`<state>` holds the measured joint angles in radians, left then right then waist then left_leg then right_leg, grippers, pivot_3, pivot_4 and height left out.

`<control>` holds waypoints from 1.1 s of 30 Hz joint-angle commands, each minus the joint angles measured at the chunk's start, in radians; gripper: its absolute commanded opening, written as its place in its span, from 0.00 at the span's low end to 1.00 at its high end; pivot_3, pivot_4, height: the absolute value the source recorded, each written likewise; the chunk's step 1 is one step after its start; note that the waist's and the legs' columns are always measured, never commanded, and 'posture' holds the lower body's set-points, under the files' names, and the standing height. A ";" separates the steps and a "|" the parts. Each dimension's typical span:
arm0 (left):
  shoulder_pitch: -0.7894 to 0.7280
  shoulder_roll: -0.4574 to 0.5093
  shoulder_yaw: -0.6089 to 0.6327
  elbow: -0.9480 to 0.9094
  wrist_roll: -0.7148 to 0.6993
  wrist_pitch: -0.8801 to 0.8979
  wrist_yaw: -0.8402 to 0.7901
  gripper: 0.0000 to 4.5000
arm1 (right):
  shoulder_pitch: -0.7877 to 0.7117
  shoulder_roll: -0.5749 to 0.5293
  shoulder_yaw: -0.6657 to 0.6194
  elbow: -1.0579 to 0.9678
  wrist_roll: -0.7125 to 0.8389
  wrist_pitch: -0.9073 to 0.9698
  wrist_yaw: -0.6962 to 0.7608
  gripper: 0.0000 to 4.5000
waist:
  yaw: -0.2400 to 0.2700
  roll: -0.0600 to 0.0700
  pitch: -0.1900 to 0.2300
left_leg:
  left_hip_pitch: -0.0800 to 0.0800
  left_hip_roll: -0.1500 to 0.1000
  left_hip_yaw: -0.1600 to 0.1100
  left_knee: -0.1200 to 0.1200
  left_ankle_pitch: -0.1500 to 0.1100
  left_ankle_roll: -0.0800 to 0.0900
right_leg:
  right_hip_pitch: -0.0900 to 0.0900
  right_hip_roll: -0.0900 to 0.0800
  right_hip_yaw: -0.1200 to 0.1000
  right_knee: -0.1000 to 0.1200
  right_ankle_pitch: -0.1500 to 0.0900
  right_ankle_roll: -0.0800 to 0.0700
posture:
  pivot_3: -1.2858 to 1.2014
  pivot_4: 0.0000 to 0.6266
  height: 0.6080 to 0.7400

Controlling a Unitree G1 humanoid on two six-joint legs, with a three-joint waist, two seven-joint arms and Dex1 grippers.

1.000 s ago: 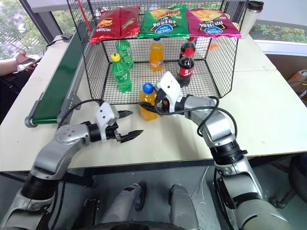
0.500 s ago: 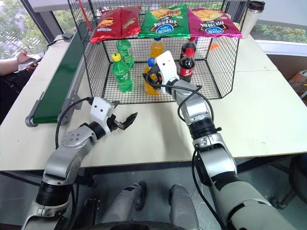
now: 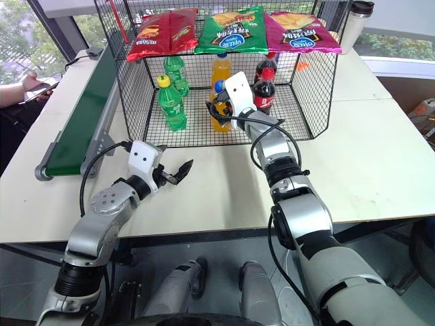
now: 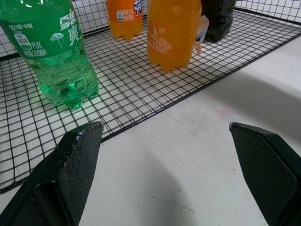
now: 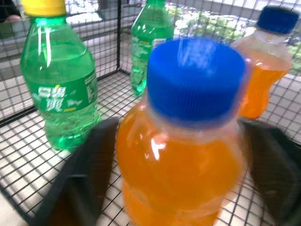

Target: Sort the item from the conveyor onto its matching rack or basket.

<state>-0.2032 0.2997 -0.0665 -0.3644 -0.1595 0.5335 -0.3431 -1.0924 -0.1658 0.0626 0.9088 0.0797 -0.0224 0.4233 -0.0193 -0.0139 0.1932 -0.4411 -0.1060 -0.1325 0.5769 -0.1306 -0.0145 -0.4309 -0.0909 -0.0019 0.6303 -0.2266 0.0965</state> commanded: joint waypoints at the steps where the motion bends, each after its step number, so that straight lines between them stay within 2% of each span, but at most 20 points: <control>1: -0.002 -0.002 0.001 -0.038 0.001 -0.017 0.002 1.00 | -0.036 0.006 -0.011 -0.027 -0.011 -0.027 0.009 0.99 | 0.000 0.000 0.000 | 0.000 0.000 0.000 0.000 0.000 0.000 | 0.000 0.000 0.000 0.000 0.000 0.000 | 0.52 0.24 0.99; 7: -0.004 0.000 0.008 -0.038 -0.001 -0.017 0.001 1.00 | -0.010 -0.006 -0.002 -0.113 -0.020 0.019 0.048 0.99 | 0.000 0.000 0.000 | 0.000 0.000 0.000 0.000 0.000 0.000 | 0.000 0.000 0.000 0.000 0.000 0.000 | 0.52 0.24 0.99; 16: -0.019 0.000 0.013 -0.019 0.003 -0.039 0.003 1.00 | 0.165 -0.178 0.016 -0.438 -0.046 0.180 0.161 0.99 | 0.006 0.000 0.000 | 0.000 0.000 0.000 0.001 -0.001 -0.001 | 0.001 0.000 0.000 0.000 0.000 0.000 | 0.52 0.24 0.99; 20: -0.024 0.005 0.011 -0.013 0.003 -0.049 -0.005 1.00 | 0.266 -0.276 0.031 -0.608 -0.035 0.269 0.263 0.99 | 0.006 0.000 0.000 | 0.000 0.000 0.000 0.001 0.000 -0.001 | 0.001 0.000 0.000 0.000 0.000 -0.001 | 0.52 0.24 0.99; 25: -0.019 0.025 0.007 -0.016 -0.006 -0.055 -0.044 1.00 | 0.449 -0.370 0.076 -0.893 0.056 0.423 0.460 0.99 | 0.005 0.000 0.000 | 0.000 0.000 0.000 0.001 0.000 0.000 | 0.001 -0.001 0.000 0.000 -0.002 -0.003 | 0.52 0.24 0.99; 29: 0.000 0.044 0.003 -0.028 -0.039 -0.053 -0.101 1.00 | 0.560 -0.379 0.110 -1.076 0.134 0.531 0.522 0.99 | 0.004 0.000 0.000 | 0.000 0.000 0.000 0.001 -0.001 -0.001 | 0.001 -0.003 0.000 0.000 -0.002 -0.003 | 0.52 0.24 0.99; 33: 0.005 0.048 0.000 -0.023 -0.046 -0.053 -0.118 1.00 | 0.600 -0.374 0.141 -1.144 0.139 0.572 0.514 0.99 | 0.007 0.000 -0.001 | 0.000 0.000 0.000 0.002 -0.001 -0.002 | 0.002 -0.004 0.000 0.000 -0.003 -0.003 | 0.52 0.24 0.99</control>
<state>-0.1993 0.3434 -0.0656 -0.3569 -0.1940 0.4939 -0.4525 -0.4899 -0.5374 0.2084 -0.1898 0.2033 0.5434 0.9446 -0.0119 -0.0138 0.1927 -0.4408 -0.1060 -0.1320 0.5788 -0.1318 -0.0161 -0.4288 -0.0956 -0.0022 0.6299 -0.2298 0.0941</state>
